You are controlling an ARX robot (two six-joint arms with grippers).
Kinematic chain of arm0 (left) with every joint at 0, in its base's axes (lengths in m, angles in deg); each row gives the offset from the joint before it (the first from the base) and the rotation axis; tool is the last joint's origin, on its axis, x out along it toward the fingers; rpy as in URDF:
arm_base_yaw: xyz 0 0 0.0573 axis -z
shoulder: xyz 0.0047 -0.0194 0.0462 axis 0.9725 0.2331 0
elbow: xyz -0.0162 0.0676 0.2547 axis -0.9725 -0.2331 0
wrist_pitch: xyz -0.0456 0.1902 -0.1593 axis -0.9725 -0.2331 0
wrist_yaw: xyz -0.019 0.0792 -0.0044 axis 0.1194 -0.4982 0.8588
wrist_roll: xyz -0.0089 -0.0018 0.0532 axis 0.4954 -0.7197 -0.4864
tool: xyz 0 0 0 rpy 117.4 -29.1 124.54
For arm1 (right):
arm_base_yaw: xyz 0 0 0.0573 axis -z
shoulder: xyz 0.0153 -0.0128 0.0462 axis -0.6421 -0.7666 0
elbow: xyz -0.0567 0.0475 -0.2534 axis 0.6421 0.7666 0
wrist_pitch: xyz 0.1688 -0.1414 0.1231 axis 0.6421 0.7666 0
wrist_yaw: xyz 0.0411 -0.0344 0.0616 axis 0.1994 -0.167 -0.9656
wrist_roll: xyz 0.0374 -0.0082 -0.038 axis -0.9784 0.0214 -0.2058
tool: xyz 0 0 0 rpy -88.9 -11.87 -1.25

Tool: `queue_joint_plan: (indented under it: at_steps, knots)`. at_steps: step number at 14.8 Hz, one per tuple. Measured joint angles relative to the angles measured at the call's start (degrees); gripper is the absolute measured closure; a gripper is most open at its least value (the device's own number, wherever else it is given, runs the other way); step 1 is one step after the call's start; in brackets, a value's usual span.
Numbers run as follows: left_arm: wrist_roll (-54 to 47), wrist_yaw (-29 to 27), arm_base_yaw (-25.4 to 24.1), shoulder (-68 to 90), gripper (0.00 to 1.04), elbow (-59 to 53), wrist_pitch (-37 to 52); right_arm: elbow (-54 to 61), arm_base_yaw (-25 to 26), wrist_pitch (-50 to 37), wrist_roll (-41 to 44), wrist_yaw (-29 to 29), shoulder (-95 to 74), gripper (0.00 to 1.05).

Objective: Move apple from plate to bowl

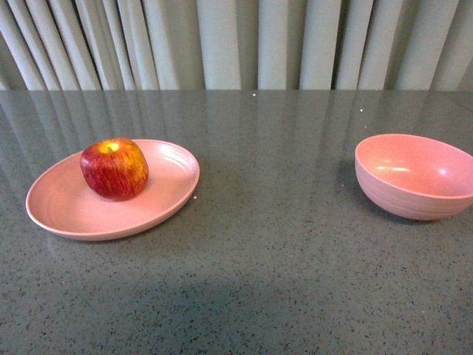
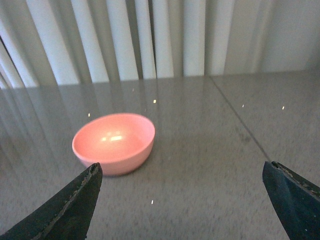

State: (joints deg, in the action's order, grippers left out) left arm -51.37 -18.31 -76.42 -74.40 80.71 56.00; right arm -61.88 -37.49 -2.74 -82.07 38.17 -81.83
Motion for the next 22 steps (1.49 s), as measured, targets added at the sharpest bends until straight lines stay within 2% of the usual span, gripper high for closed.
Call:
queue_joint_plan:
  at_steps: [2,3,5,7,9,10,11,14,18,19,21,22]
  knots:
    - [0.0,0.0,0.0,0.0,0.07,0.0,0.0,-6.16,3.96,-10.49,0.02,-4.85,-12.13,0.07]
    - [0.0,0.0,0.02,0.0,0.07,0.0,0.0,-10.43,3.72,-15.12,0.04,-6.88,-20.33,0.07]
    - [0.0,0.0,0.0,0.0,0.07,0.0,0.0,-20.83,1.81,-18.47,0.72,-8.09,-36.09,0.07]
    - [0.0,0.0,0.02,0.0,0.07,0.0,0.0,-32.89,0.42,-12.79,1.09,-8.83,-51.47,0.07]
    - [0.0,0.0,0.02,0.0,0.07,0.0,0.0,-46.12,-0.63,-3.1,0.85,-8.66,-67.32,0.07]
    - [0.0,0.0,0.0,0.0,0.07,0.0,0.0,-56.63,-1.2,4.59,0.37,-6.67,-79.87,0.07]
    - [0.0,0.0,0.0,0.0,0.07,0.0,0.0,-62.55,-2.19,9.66,-0.68,-5.66,-88.56,0.07]
    - [0.0,0.0,0.0,0.0,0.07,0.0,0.0,-65.11,-2.47,13.16,-4.15,-4.87,-98.16,0.07]
    - [0.0,0.0,0.0,0.0,0.07,0.0,0.0,-65.05,-2.45,13.29,-6.62,-5.88,-99.03,0.07]
    - [0.0,0.0,0.02,0.0,0.07,0.0,0.0,-65.02,-2.45,13.38,-7.04,-6.16,-99.25,0.11]
    - [0.0,0.0,0.0,0.0,0.07,0.0,0.0,-65.0,-2.43,13.99,-7.48,-6.84,-99.56,0.33]
    - [0.0,0.0,0.02,0.0,0.07,0.0,0.0,-65.0,-2.38,14.12,-7.98,-7.63,-99.56,0.48]
